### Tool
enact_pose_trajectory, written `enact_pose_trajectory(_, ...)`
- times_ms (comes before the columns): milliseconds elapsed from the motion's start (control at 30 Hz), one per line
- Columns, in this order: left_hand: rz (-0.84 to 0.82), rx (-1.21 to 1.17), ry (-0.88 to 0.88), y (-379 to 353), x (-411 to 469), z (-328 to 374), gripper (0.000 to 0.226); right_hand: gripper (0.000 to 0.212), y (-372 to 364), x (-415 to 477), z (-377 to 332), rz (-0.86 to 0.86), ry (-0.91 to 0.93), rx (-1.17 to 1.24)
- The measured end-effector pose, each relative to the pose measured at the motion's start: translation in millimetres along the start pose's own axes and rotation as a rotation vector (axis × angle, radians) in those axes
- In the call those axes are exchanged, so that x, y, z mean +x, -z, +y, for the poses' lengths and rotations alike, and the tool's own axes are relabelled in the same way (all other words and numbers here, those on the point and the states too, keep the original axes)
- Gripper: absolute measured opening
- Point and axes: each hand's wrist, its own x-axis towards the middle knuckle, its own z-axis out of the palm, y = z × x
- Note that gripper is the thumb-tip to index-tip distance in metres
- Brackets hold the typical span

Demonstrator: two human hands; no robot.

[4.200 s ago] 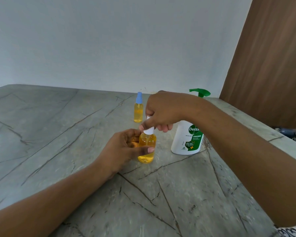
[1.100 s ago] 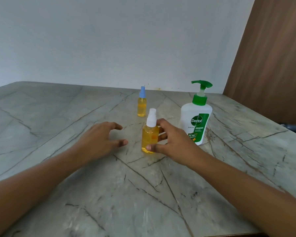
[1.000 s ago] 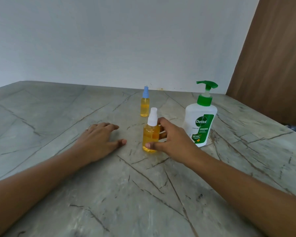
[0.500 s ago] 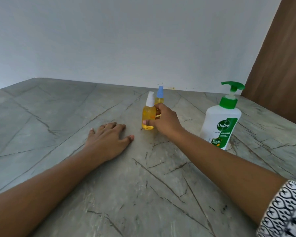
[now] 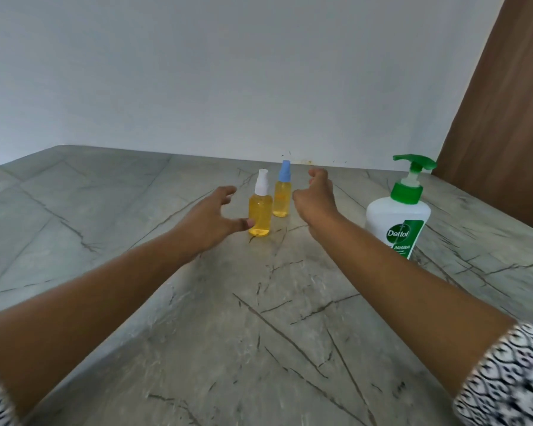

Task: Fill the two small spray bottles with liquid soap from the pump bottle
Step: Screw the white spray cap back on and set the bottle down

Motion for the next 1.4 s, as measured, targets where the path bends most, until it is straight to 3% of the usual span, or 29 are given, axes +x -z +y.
enact_pose_trajectory(133, -0.067, -0.046, -0.026, -16, 18, 11, 0.079, 0.070, -18, 11, 14, -0.088, -0.115, 0.024)
enact_pose_trajectory(267, 0.032, -0.040, -0.021, -26, 28, 1, 0.059, 0.053, -26, 17, 18, -0.087, -0.048, -0.002)
enact_pose_trajectory(633, 0.141, 0.061, -0.043, -25, 45, -9, 0.060, 0.036, -23, 22, 27, -0.176, 0.032, -0.068)
enact_pose_trajectory(1400, 0.163, 0.156, -0.063, -29, 84, -5, 0.053, 0.041, -39, 37, 19, -0.173, 0.112, -0.151)
